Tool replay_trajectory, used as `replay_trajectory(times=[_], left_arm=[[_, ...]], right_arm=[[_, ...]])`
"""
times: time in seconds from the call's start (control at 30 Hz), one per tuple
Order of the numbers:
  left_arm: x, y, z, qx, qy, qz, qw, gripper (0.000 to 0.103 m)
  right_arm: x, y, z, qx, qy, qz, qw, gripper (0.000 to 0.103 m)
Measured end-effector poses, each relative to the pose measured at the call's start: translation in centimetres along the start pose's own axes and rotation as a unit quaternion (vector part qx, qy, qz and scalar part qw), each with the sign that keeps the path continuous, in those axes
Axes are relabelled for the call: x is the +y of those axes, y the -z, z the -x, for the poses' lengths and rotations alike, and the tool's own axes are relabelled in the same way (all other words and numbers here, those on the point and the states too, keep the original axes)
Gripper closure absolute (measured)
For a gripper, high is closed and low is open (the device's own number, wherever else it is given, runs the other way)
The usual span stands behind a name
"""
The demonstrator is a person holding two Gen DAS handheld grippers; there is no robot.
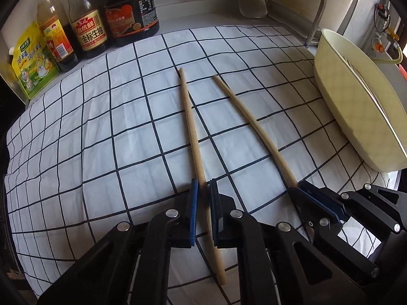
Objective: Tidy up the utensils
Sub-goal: 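Close the left tool on the other chopstick while the right tool holds its own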
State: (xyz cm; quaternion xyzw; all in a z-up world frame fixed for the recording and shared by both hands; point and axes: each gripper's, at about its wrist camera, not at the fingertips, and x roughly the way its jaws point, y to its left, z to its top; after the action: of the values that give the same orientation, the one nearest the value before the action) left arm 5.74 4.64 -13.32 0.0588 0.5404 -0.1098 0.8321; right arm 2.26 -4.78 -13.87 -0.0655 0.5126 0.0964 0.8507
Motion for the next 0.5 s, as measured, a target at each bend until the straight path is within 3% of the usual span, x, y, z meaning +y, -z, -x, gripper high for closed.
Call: replay_trajectory(times=[0.27, 0.5], left_arm=[[1.6, 0.1, 0.6, 0.035, 0.039, 0.031, 0.9981, 0.096], [2.7, 0.4, 2.5, 0.029, 0.044, 0.045, 0.9976, 0.096]], right_arm=[[-1.2, 0.0, 1.0, 0.011, -0.050, -0.059, 0.997, 0.097], [-0.9, -0.4, 2.4, 0.002, -0.057, -0.054, 0.997, 0.097]])
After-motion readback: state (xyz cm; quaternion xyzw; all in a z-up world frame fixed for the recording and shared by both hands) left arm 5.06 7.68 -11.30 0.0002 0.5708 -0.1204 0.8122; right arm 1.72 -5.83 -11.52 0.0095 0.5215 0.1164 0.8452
